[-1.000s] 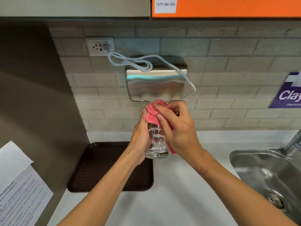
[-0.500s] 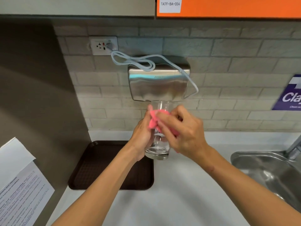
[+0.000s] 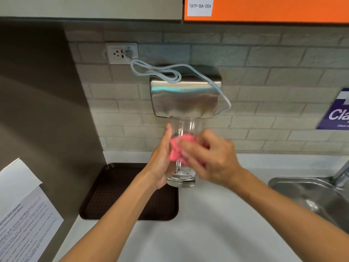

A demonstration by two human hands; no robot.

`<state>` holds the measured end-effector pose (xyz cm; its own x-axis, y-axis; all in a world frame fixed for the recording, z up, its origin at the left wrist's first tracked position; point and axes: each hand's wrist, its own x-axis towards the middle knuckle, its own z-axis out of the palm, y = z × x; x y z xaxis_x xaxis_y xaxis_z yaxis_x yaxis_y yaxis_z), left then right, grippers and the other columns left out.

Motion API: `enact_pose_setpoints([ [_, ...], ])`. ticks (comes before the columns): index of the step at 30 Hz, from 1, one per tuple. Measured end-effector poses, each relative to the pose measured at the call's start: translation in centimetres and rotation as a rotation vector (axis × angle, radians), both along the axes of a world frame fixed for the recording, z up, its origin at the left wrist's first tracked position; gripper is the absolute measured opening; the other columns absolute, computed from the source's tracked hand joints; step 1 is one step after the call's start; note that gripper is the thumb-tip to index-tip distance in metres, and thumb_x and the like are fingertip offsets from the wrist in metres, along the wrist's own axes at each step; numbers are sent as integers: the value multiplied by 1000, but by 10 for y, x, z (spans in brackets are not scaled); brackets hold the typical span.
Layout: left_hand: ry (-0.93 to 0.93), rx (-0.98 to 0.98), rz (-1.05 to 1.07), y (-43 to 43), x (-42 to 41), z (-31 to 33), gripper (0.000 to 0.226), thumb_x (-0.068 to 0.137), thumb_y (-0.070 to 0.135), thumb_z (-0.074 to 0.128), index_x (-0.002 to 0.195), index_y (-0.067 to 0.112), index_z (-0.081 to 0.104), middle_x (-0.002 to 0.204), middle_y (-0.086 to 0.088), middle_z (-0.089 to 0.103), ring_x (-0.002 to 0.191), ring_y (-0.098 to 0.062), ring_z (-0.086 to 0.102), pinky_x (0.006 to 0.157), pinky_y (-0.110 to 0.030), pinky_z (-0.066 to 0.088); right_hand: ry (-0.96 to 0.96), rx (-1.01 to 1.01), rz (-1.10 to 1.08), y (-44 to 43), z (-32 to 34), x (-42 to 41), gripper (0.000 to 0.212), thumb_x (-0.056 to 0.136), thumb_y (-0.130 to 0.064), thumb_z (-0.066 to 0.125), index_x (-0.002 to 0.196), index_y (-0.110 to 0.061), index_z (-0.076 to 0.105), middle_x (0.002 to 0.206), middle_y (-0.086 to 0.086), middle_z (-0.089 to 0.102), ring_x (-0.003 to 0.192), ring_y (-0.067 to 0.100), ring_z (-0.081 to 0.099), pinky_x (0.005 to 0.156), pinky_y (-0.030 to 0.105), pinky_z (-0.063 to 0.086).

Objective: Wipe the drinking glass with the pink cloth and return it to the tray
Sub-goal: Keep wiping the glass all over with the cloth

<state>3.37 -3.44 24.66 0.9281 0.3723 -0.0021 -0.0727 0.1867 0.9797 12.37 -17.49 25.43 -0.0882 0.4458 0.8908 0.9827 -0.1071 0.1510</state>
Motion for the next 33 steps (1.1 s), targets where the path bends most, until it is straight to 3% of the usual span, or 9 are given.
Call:
enact_pose_setpoints([
  [4, 11, -147, -12, 5, 3, 3, 82, 101, 75, 28, 131, 11, 69, 99, -13, 77, 77, -20, 76, 74, -35, 64, -124, -167, 83, -5, -31, -11, 21, 100, -33, 65, 112, -24, 80, 72, 3, 56, 64, 15, 47, 45, 32, 45],
  [7, 28, -65, -31, 2, 3, 0, 80, 105, 71, 17, 119, 18, 75, 92, -4, 83, 79, -14, 80, 66, -30, 64, -64, -60, 10, 0, -3, 7, 26, 104, -36, 59, 116, -26, 80, 75, 5, 56, 63, 12, 43, 43, 31, 46],
  [11, -56, -147, -59, -5, 4, 5, 79, 107, 69, 18, 133, 14, 69, 104, -10, 83, 84, -22, 81, 71, -38, 66, 80, 136, -53, 10, 29, 23, 32, 106, -35, 56, 124, -18, 75, 82, 12, 55, 64, 14, 46, 47, 31, 50],
  [13, -72, -124, -49, -3, 4, 8, 81, 107, 68, 16, 119, 19, 79, 103, -8, 84, 87, -19, 81, 73, -34, 66, 57, 127, -11, 13, 17, 15, 28, 105, -33, 58, 124, -20, 73, 81, 11, 55, 66, 12, 43, 47, 27, 46],
  [17, -18, -82, -57, 5, 1, 14, 92, 102, 75, 11, 91, 18, 83, 69, 0, 80, 64, -10, 78, 60, -21, 60, -27, -16, 43, 8, -12, -4, 26, 102, -33, 64, 116, -19, 81, 91, 0, 49, 69, 11, 45, 48, 24, 44],
  [19, -5, -38, -14, 3, 3, 13, 93, 105, 71, 10, 78, 22, 84, 71, 1, 81, 68, -7, 78, 70, -23, 59, -9, 6, 44, 11, -2, 1, 28, 104, -33, 60, 117, -19, 80, 86, 5, 53, 66, 11, 42, 47, 25, 44],
  [24, -100, -92, 112, -7, 8, 13, 67, 112, 58, 23, 130, 10, 66, 103, -10, 85, 93, -24, 84, 76, -40, 67, 249, 197, -62, 26, 32, 24, 26, 100, -25, 67, 121, -15, 77, 89, 14, 58, 70, 19, 56, 55, 34, 56],
  [28, -65, 15, 83, -11, 8, 14, 68, 107, 68, 24, 137, 24, 67, 116, -6, 83, 106, -20, 81, 94, -45, 65, 288, 193, -77, 35, 22, 19, 26, 102, -26, 67, 123, -14, 75, 98, 13, 64, 77, 22, 63, 62, 36, 59],
  [33, -17, -99, 172, 8, 4, 19, 87, 98, 80, 31, 126, 7, 70, 90, -8, 84, 83, -22, 82, 73, -37, 66, 180, 87, 46, 22, -25, -10, 25, 104, -29, 63, 113, -8, 74, 97, 8, 61, 78, 22, 58, 62, 33, 52],
])
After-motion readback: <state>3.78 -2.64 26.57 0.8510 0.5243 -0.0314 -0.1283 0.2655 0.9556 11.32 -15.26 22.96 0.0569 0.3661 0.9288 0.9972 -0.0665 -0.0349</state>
